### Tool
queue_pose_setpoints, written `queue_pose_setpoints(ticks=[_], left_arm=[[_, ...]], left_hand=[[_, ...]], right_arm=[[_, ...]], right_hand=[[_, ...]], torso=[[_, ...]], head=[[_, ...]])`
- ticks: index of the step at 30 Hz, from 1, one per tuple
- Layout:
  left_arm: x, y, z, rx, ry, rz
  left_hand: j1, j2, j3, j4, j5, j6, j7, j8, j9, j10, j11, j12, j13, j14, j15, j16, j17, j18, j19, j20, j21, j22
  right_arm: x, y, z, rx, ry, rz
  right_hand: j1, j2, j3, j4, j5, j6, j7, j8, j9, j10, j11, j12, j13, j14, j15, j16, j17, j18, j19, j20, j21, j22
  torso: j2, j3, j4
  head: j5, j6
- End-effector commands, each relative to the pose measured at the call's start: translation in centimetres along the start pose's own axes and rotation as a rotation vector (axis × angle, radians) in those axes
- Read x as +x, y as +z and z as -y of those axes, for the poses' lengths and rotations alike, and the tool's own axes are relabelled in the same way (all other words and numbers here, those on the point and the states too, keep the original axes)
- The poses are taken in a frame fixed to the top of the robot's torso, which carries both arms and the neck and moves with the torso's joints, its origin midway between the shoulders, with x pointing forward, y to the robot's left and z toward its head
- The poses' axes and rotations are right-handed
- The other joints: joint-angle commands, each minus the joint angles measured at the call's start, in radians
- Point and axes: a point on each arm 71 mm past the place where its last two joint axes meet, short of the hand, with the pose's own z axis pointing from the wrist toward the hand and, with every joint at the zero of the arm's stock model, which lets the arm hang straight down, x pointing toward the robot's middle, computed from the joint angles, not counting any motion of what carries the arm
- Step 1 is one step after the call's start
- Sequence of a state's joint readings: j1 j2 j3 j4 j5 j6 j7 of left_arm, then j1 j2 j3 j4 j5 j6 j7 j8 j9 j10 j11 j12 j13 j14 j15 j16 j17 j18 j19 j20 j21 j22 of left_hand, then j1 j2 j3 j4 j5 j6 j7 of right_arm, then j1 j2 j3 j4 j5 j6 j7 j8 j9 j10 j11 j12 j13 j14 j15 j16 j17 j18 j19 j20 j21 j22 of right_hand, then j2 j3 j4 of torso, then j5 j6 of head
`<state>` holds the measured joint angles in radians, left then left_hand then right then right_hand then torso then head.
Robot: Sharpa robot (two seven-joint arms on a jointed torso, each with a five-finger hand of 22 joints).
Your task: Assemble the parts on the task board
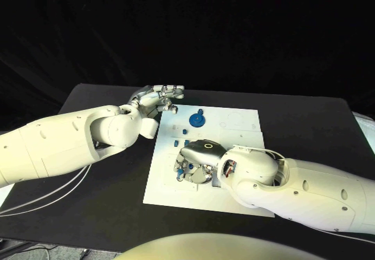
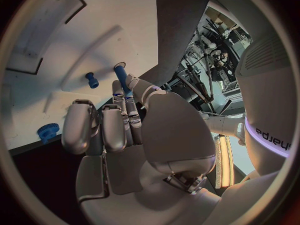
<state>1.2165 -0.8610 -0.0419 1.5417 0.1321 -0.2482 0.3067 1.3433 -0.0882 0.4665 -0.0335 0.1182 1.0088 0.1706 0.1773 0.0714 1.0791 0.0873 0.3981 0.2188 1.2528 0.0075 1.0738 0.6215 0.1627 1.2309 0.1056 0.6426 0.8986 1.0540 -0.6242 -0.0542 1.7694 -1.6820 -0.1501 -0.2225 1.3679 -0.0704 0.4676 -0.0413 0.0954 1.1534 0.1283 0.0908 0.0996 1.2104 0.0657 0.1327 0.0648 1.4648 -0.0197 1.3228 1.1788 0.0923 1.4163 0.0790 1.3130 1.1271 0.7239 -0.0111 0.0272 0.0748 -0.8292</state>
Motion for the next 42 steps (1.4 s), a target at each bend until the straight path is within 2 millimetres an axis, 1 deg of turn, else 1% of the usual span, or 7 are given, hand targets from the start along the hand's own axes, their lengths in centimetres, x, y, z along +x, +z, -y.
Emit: queue_pose_setpoints(ticks=[1,26,29,31,35,38,42], left_arm=[[0.23,-0.01,0.06,0.005,-0.002,-0.021],[0.15,-0.05,0.07,0.004,-0.002,-0.021],[0.16,-0.05,0.07,0.004,-0.003,-0.021],[0.17,-0.05,0.06,0.004,-0.003,-0.022],[0.15,-0.05,0.06,0.003,-0.003,-0.021],[0.14,-0.05,0.06,0.003,-0.003,-0.021],[0.15,-0.04,0.06,0.003,-0.003,-0.022]], left_hand=[[0.005,0.003,0.001,-0.005,0.002,-0.005,-0.001,0.003,-0.001,-0.004,0.0,0.002,0.001,-0.006,-0.002,0.003,-0.001,0.014,-0.007,-0.001,-0.006,-0.001],[0.005,0.003,0.001,-0.005,0.002,-0.005,-0.001,0.003,-0.001,-0.004,0.0,0.002,0.001,-0.006,-0.002,0.003,-0.001,0.014,-0.007,-0.001,-0.006,-0.001],[0.005,0.003,0.001,-0.005,0.002,-0.005,-0.001,0.003,-0.001,-0.004,0.0,0.002,0.001,-0.006,-0.002,0.003,-0.001,0.014,-0.007,-0.001,-0.006,-0.001],[0.005,0.003,0.001,-0.005,0.002,-0.005,-0.001,0.003,-0.001,-0.004,0.0,0.002,0.001,-0.006,-0.002,0.003,-0.001,0.014,-0.007,-0.001,-0.006,-0.001],[0.005,0.003,0.001,-0.005,0.002,-0.005,-0.001,0.003,-0.001,-0.004,0.0,0.002,0.001,-0.006,-0.002,0.003,-0.001,0.014,-0.007,-0.001,-0.006,-0.001],[0.005,0.003,0.001,-0.005,0.002,-0.005,-0.001,0.003,-0.001,-0.004,0.0,0.002,0.001,-0.006,-0.002,0.003,-0.001,0.014,-0.007,-0.001,-0.006,-0.001],[0.005,0.003,0.001,-0.005,0.002,-0.005,-0.001,0.003,-0.001,-0.004,0.0,0.002,0.001,-0.006,-0.002,0.003,-0.001,0.014,-0.007,-0.001,-0.006,-0.001]], right_arm=[[1.11,-0.09,0.38,0.029,-0.029,-0.07],[1.36,-0.27,0.15,0.034,-0.053,-0.074],[1.35,-0.18,0.28,0.04,-0.056,-0.07],[1.36,-0.11,0.33,0.042,-0.056,-0.069],[1.34,-0.02,0.36,0.038,-0.052,-0.063],[1.24,-0.08,0.37,0.034,-0.047,-0.047],[0.9,-0.43,0.4,0.03,-0.031,-0.005]], right_hand=[[0.003,0.004,0.003,0.003,0.003,0.007,-0.001,0.007,0.002,0.005,-0.005,0.004,0.002,0.043,-0.003,-0.003,-0.001,-0.005,-0.004,0.0,-0.005,0.0],[-0.002,0.001,0.001,0.002,0.002,0.006,-0.001,0.005,0.002,0.003,-0.004,0.0,0.002,0.041,-0.003,-0.006,-0.007,-0.004,-0.006,0.001,-0.008,-0.005],[-0.02,-0.012,-0.001,0.007,-0.002,-0.035,0.016,-0.019,-0.007,-0.041,0.011,-0.028,-0.003,0.038,0.009,-0.011,-0.015,-0.002,-0.012,0.007,-0.015,-0.015],[-0.043,-0.038,-0.013,0.014,0.011,-0.092,0.031,-0.031,-0.022,-0.101,0.031,-0.057,-0.003,0.036,0.026,-0.015,-0.021,0.002,-0.025,0.019,-0.033,-0.042],[-0.06,-0.076,-0.071,0.014,0.037,-0.208,0.028,-0.03,-0.036,-0.241,0.049,-0.07,-0.003,0.027,0.039,-0.028,-0.042,0.021,-0.065,0.033,-0.098,-0.139],[-0.06,-0.077,-0.116,0.016,0.038,-0.229,0.02,-0.029,-0.034,-0.272,0.053,-0.059,0.0,0.024,0.044,-0.029,-0.047,0.023,-0.067,0.04,-0.106,-0.149],[-0.048,-0.064,-0.145,0.015,0.045,-0.219,0.024,-0.024,-0.03,-0.272,0.052,-0.04,0.003,0.026,0.043,-0.024,-0.043,0.023,-0.062,0.04,-0.105,-0.146]], torso=[[0.0,0.0003,-0.0006],[0.0,-0.0004,-0.0007],[0.0,-0.0005,-0.0004],[0.0,-0.0005,-0.0002],[0.001,-0.0004,0.0005],[0.0,-0.0006,0.0009],[0.0,-0.0003,0.0002]], head=[[0.001,-0.001],[0.002,-0.005],[0.002,-0.005],[0.001,-0.005],[0.002,-0.006],[0.0,-0.006],[-0.001,-0.005]])
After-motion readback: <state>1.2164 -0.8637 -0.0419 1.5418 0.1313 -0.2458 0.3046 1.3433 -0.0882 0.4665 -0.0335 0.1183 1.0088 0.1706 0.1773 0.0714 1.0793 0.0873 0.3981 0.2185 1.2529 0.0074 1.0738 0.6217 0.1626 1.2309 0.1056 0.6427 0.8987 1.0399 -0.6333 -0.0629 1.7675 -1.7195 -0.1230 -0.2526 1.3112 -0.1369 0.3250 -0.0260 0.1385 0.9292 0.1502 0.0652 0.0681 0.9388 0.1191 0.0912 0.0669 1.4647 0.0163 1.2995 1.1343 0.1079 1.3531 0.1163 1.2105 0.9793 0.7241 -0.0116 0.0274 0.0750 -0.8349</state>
